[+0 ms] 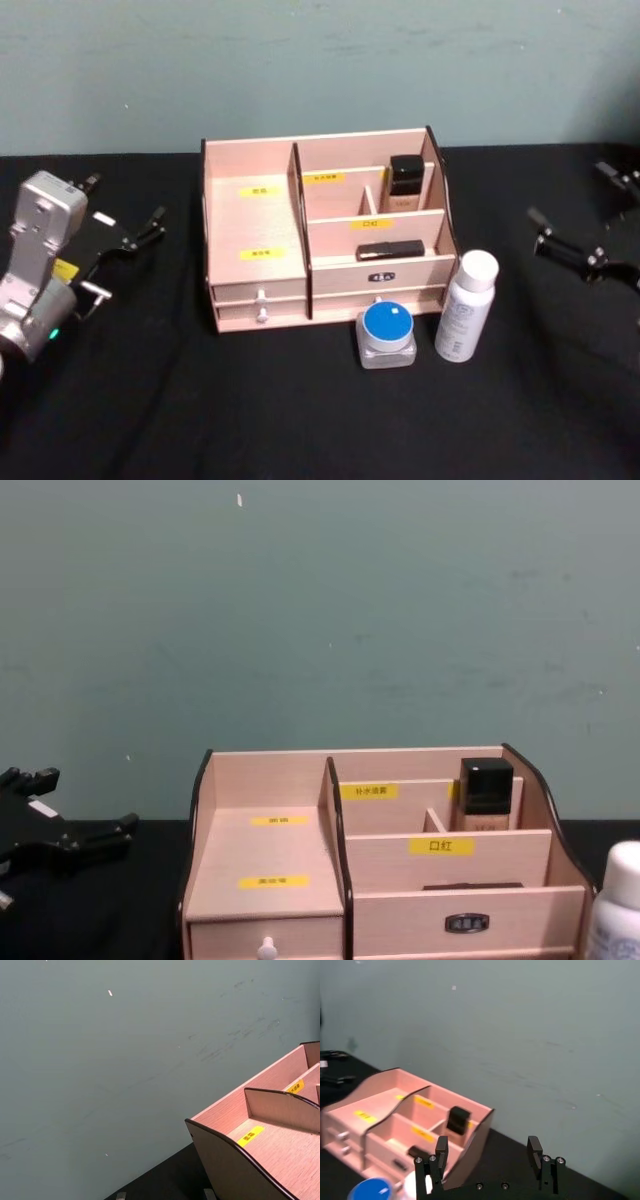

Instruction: Pick up the facial cleanser and watermelon frost from the table and place them into the tiered storage box.

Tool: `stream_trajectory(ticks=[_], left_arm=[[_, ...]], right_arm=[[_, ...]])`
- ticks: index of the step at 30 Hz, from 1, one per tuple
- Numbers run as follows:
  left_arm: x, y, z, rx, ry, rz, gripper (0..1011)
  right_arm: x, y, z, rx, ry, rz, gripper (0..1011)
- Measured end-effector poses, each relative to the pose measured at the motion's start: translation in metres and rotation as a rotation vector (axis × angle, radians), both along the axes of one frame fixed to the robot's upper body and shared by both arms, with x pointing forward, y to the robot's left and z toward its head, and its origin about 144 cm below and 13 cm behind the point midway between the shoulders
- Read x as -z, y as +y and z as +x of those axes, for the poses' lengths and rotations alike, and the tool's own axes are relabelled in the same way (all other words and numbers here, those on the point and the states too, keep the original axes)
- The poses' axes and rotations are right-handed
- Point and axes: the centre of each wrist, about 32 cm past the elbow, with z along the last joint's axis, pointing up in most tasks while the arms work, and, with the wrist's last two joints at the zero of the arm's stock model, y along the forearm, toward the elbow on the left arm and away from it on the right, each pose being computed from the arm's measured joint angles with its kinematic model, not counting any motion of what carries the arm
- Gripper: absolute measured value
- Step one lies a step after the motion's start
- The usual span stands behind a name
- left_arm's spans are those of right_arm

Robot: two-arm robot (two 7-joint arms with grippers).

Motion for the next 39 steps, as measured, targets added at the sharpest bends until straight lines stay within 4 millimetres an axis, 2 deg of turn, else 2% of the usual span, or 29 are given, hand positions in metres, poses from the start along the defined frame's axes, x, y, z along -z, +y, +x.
stream_trajectory(ticks=[8,15,27,39], left_arm=[[0.0,0.0,0.0,0.0,0.0,0.0,1001],[0.0,0.0,0.0,0.0,0.0,0.0,1001],[0.0,0.0,0.0,0.0,0.0,0.0,1001],[0.0,0.0,0.0,0.0,0.0,0.0,1002]], right_arm=[[0.006,0.008,-0.03,-0.057,0.057,-0.024,1002],[0.017,0.013,-0.039,-0.09,0.148,-0.033,1002],[0.038,0.015,-0.03,-0.068,0.257,-0.052,1002],[0.051,0.022,-0.012,-0.062,0.263,-0.044,1003]])
